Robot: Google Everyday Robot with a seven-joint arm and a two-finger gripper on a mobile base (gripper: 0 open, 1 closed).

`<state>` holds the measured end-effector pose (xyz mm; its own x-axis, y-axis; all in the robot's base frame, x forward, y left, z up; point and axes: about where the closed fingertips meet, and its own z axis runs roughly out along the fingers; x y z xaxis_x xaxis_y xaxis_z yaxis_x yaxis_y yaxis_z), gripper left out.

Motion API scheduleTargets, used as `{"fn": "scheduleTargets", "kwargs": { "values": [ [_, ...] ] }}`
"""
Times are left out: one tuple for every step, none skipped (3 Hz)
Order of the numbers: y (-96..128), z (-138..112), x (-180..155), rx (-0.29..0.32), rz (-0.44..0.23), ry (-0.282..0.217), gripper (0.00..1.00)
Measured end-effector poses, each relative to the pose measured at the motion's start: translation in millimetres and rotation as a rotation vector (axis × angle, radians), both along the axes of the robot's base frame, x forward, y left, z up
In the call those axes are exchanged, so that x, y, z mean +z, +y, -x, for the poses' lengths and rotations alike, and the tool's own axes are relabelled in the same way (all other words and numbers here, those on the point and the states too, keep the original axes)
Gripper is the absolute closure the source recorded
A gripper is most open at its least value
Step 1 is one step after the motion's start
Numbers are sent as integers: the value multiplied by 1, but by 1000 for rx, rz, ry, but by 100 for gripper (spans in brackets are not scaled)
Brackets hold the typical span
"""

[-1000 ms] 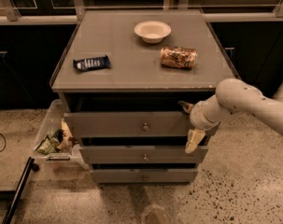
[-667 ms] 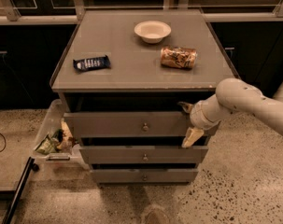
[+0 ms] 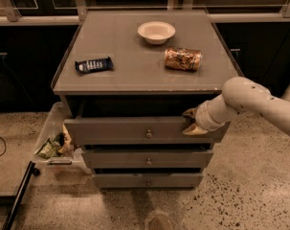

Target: Open top drawer

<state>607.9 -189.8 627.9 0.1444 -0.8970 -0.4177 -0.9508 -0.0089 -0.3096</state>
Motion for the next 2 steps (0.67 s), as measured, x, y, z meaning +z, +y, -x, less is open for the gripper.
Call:
{"fn": "scheduleTargets", "kwargs": {
  "values": [
    [0,0,8,0,0,0,89],
    [0,0,10,0,0,0,85]
  ]
}}
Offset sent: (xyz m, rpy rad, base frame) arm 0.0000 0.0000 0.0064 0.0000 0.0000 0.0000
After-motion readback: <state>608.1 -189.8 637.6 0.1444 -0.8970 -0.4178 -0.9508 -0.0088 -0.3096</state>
